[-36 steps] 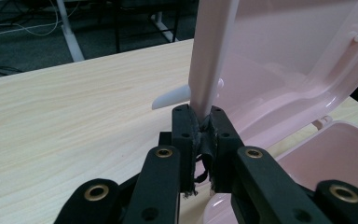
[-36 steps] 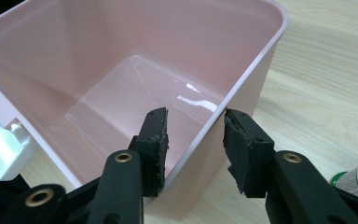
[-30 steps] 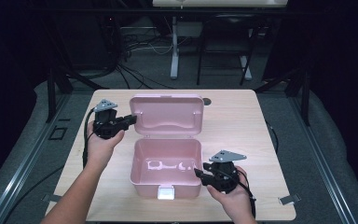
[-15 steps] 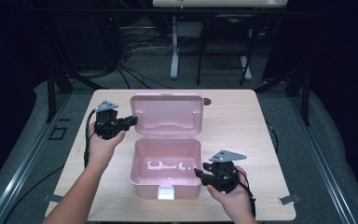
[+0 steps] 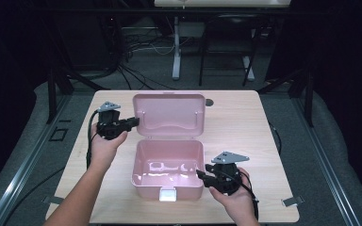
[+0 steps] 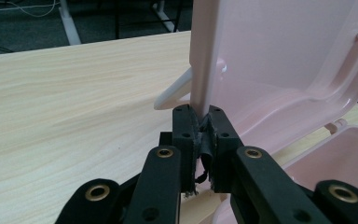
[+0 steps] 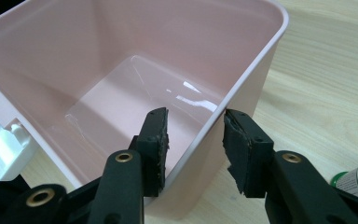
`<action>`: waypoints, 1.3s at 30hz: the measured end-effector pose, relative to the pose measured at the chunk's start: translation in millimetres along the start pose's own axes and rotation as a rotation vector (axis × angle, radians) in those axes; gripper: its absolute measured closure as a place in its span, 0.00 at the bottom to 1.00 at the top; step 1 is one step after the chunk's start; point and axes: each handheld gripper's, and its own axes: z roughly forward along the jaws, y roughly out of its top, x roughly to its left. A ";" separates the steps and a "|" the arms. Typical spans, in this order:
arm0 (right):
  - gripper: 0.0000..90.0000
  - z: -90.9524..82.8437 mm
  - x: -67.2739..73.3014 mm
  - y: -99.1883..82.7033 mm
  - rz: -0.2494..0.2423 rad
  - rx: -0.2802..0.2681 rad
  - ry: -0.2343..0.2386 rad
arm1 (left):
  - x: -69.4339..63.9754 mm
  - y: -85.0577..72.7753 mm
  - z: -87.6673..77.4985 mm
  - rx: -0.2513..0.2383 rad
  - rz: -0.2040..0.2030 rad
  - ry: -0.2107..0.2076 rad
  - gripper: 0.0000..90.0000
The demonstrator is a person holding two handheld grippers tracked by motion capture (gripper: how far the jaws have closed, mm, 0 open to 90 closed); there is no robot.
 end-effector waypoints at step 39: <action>0.68 -3.1 0.9 -2.7 -0.003 0.005 -0.001 | 4.5 2.8 10.0 0.038 -0.070 0.003 0.94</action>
